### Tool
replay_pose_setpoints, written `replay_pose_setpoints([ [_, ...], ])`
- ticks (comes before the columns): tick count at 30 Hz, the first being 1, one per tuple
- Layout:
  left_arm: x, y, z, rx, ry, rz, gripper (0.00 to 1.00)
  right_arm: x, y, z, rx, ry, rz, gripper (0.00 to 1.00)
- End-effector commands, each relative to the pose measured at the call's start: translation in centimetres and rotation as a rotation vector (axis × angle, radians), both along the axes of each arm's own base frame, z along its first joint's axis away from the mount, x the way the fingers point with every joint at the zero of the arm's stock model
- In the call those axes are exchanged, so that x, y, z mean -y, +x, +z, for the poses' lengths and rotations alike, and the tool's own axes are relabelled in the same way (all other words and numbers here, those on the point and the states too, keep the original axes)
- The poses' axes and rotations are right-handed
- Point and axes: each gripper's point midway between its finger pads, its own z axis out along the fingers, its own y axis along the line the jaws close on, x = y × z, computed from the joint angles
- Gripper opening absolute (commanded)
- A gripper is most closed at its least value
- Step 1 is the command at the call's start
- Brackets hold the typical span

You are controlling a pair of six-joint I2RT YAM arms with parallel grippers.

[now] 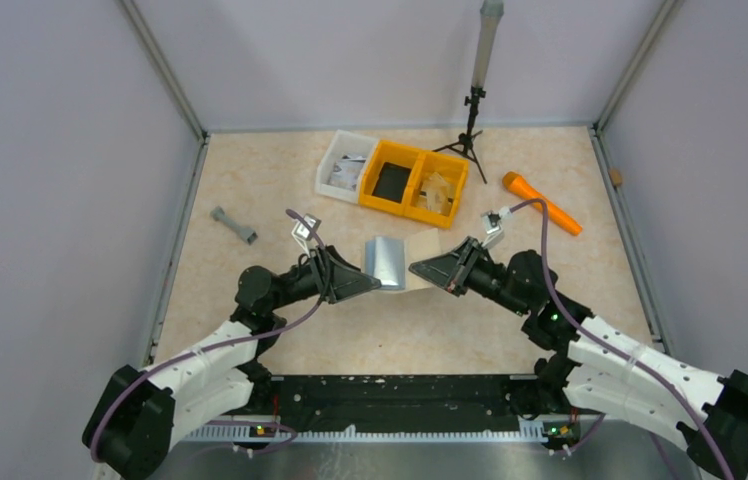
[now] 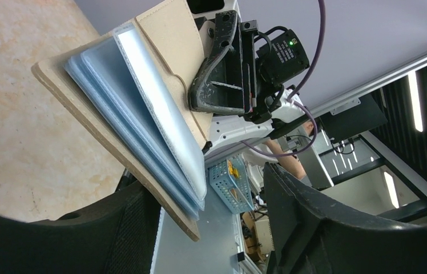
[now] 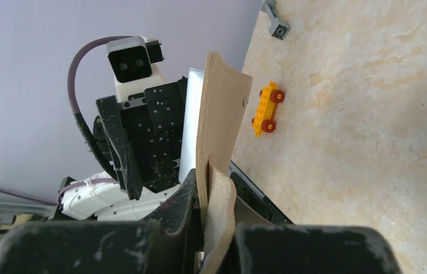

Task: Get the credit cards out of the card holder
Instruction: Place the card holder at the center of the board.

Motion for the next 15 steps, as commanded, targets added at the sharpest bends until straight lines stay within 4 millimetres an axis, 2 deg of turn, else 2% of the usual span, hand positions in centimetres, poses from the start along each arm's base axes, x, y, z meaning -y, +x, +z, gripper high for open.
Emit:
replay_pose_setpoints([
  [1,-0.3,-0.5,0.6,0.068,-0.011,0.001,0.67,0.5,0.1,0.9,0.050,0.011,-0.020,0.00],
  [9,-0.4,0.0,-0.1,0.045,0.010,0.028,0.60,0.4,-0.1,0.4,0.046,0.007,-0.003,0.00],
  [15,-0.8,0.2,-0.6,0.035,0.010,0.054,0.41,0.4,-0.3,0.4,0.050,0.007,0.008,0.00],
])
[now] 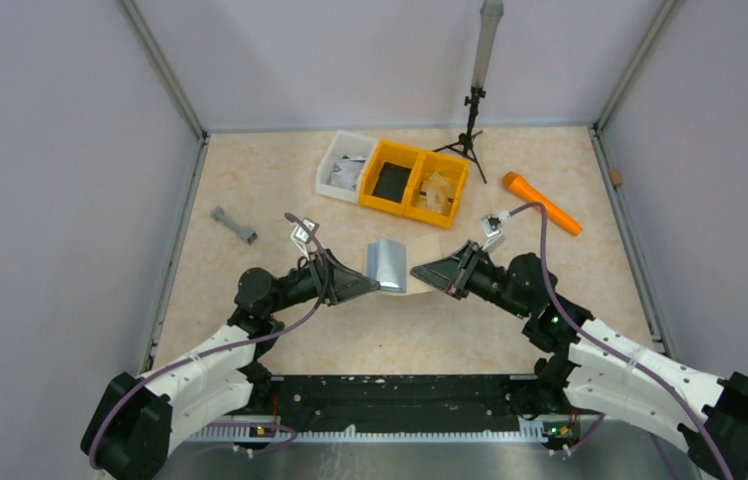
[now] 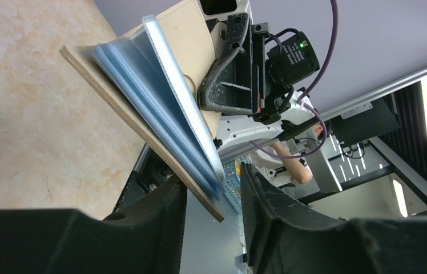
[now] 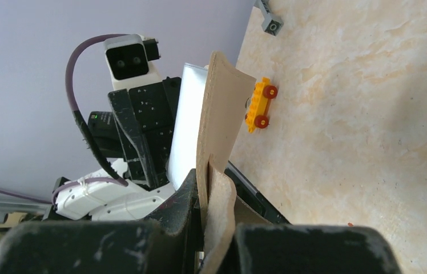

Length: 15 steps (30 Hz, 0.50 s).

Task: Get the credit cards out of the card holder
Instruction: Place the card holder at the center of the board.

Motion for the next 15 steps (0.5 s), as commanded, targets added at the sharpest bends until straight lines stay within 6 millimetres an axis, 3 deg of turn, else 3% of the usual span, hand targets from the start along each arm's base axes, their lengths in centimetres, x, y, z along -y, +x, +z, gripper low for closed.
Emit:
replay_pose_setpoints([
  [1,-0.4,0.0,0.5,0.046,-0.022,0.025,0.38,0.1,-0.1,1.3,0.050,0.028,0.008,0.00],
  [3,-0.5,0.0,0.5,0.047,-0.024,0.024,0.33,0.1,-0.1,1.2,0.050,0.028,0.007,0.00],
  [8,-0.5,0.1,0.1,0.045,-0.009,0.026,0.31,0.2,0.0,0.3,0.050,-0.003,0.001,0.00],
  [12,-0.1,1.2,-2.8,0.009,0.115,0.042,0.09,0.0,0.2,-1.8,0.046,-0.058,0.011,0.00],
  [13,0.0,1.4,-3.7,0.010,0.164,0.042,0.05,-0.1,0.3,-2.6,0.037,-0.078,0.011,0.03],
  [15,0.0,1.7,-6.1,-0.019,0.273,0.042,0.00,-0.2,0.5,-4.2,0.030,-0.114,0.012,0.20],
])
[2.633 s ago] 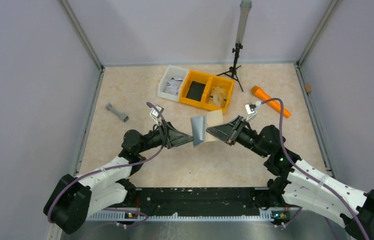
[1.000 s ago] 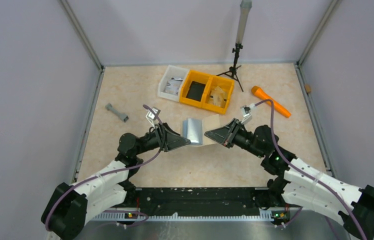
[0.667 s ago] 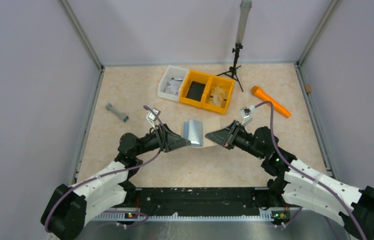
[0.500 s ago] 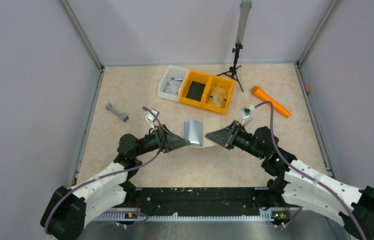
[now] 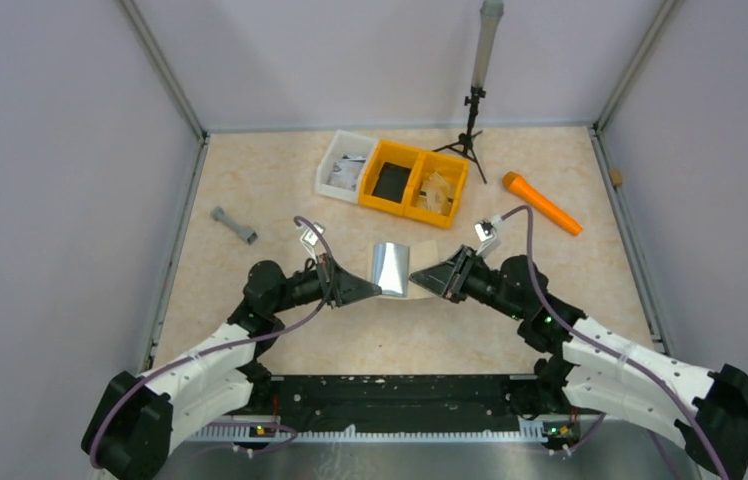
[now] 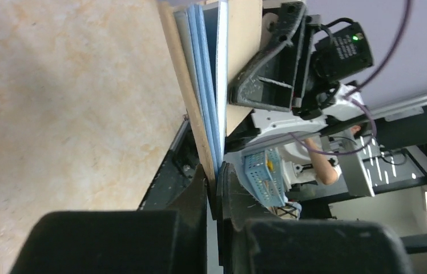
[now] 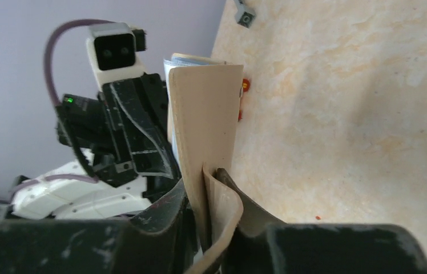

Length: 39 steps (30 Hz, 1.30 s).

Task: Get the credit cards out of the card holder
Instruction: Place the card holder at the center of the board, then remove the credit card from the card holder.

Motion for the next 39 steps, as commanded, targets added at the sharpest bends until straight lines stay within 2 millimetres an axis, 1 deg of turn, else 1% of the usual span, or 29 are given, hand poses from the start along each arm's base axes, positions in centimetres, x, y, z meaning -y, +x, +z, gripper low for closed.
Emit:
replay_pose_setpoints([
  [1,-0.1,1.2,-3.9,0.013,0.210,0.022,0.00,-0.3,0.3,-3.2,0.012,-0.077,0.009,0.29],
  [2,-0.3,1.6,-4.9,0.001,0.255,0.040,0.00,-0.3,0.5,-4.1,0.009,-0.101,-0.001,0.36],
  [4,-0.7,1.8,-6.5,0.003,0.318,0.061,0.00,-0.2,0.8,-5.8,0.008,-0.156,-0.021,0.42],
  [5,-0.9,1.9,-7.2,-0.005,0.343,0.068,0.00,-0.2,1.0,-7.1,-0.008,-0.196,-0.029,0.51],
  [6,-1.1,1.9,-7.9,-0.013,0.369,0.075,0.00,-0.2,1.2,-7.7,-0.012,-0.223,-0.032,0.64],
  [7,-1.2,2.1,-8.6,-0.018,0.394,0.085,0.00,-0.1,1.4,-8.5,-0.021,-0.260,-0.037,0.72],
  [8,-1.4,2.1,-9.3,-0.024,0.419,0.090,0.00,0.1,1.5,-9.4,-0.031,-0.300,-0.042,0.77],
  [9,-1.5,2.1,-9.9,-0.031,0.445,0.095,0.00,0.5,1.8,-10.2,-0.041,-0.344,-0.068,0.80],
  [11,-1.8,2.1,-11.2,-0.048,0.499,0.100,0.00,1.6,2.1,-11.5,-0.042,-0.433,-0.118,0.82],
  [13,-1.9,2.1,-12.3,-0.064,0.556,0.107,0.00,2.5,2.2,-11.9,-0.024,-0.511,-0.165,0.84],
  [14,-2.0,2.0,-13.2,-0.081,0.600,0.111,0.00,2.6,2.1,-11.6,-0.006,-0.538,-0.177,0.84],
  [15,-1.9,2.0,-13.5,-0.080,0.634,0.113,0.00,2.7,1.9,-11.6,0.003,-0.569,-0.181,0.84],
  [16,-1.8,2.0,-14.1,-0.087,0.670,0.111,0.00,2.4,1.7,-11.4,0.008,-0.591,-0.174,0.85],
  [18,-1.4,1.9,-14.5,-0.077,0.714,0.114,0.00,2.4,1.6,-11.6,0.002,-0.649,-0.180,0.85],
  [19,-1.1,1.9,-14.5,-0.069,0.725,0.111,0.00,2.1,1.5,-11.6,0.004,-0.670,-0.175,0.85],
  [21,-0.7,1.8,-14.5,-0.064,0.732,0.107,0.00,1.0,1.5,-10.9,0.015,-0.647,-0.157,0.85],
  [25,-0.5,1.7,-14.1,-0.056,0.726,0.112,0.01,-2.0,1.5,-9.4,0.049,-0.484,-0.105,0.81],
  [28,-0.5,1.4,-13.7,-0.042,0.711,0.111,0.08,-2.9,2.1,-9.8,0.034,-0.483,-0.113,0.75],
  [32,-0.7,1.1,-13.7,-0.032,0.705,0.109,0.18,-4.1,2.5,-10.5,0.021,-0.431,-0.119,0.74],
  [34,-0.7,1.0,-13.9,-0.033,0.711,0.101,0.22,-4.8,2.7,-10.7,0.015,-0.394,-0.119,0.73],
  [36,-0.6,1.0,-14.0,-0.033,0.715,0.092,0.25,-5.4,2.7,-11.5,-0.002,-0.389,-0.107,0.73],
  [39,-0.5,0.7,-14.2,-0.040,0.716,0.074,0.30,-6.4,2.6,-12.2,-0.021,-0.369,-0.082,0.71],
])
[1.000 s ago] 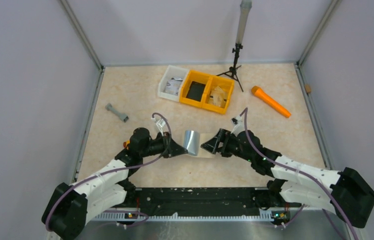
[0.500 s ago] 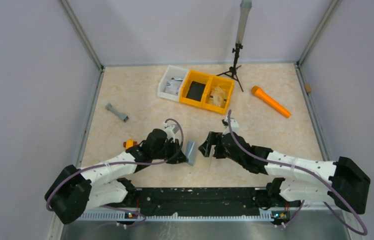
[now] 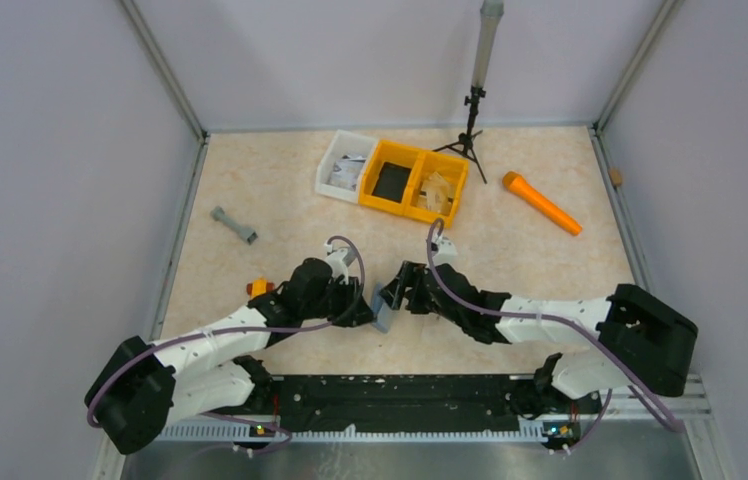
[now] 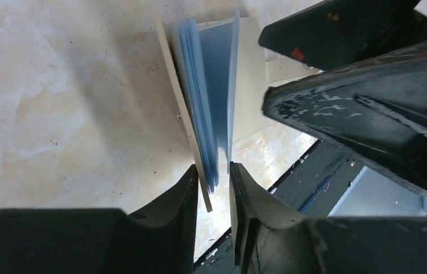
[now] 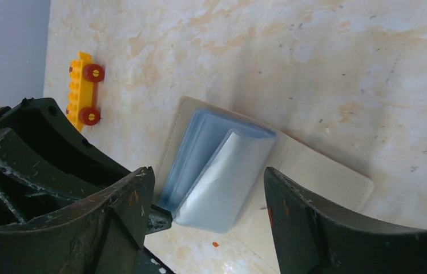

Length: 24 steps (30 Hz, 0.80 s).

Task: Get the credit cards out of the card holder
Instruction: Remove the credit card from the card holder.

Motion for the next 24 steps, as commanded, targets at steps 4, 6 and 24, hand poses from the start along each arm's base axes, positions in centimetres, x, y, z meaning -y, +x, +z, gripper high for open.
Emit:
replay_pose_setpoints([
  [4,0.8,0.4,1.3,0.043,-0.032,-0.032,0.32,-3.0,-0.2,0.1,-0.032,0.128,0.034,0.65],
  [6,0.8,0.4,1.5,0.051,-0.037,-0.030,0.32,-2.8,-0.3,-0.5,-0.046,0.128,0.025,0.63],
  [24,1.4,-0.3,2.8,0.075,-0.086,-0.093,0.11,-1.3,-2.0,-3.4,-0.106,0.055,0.061,0.45],
])
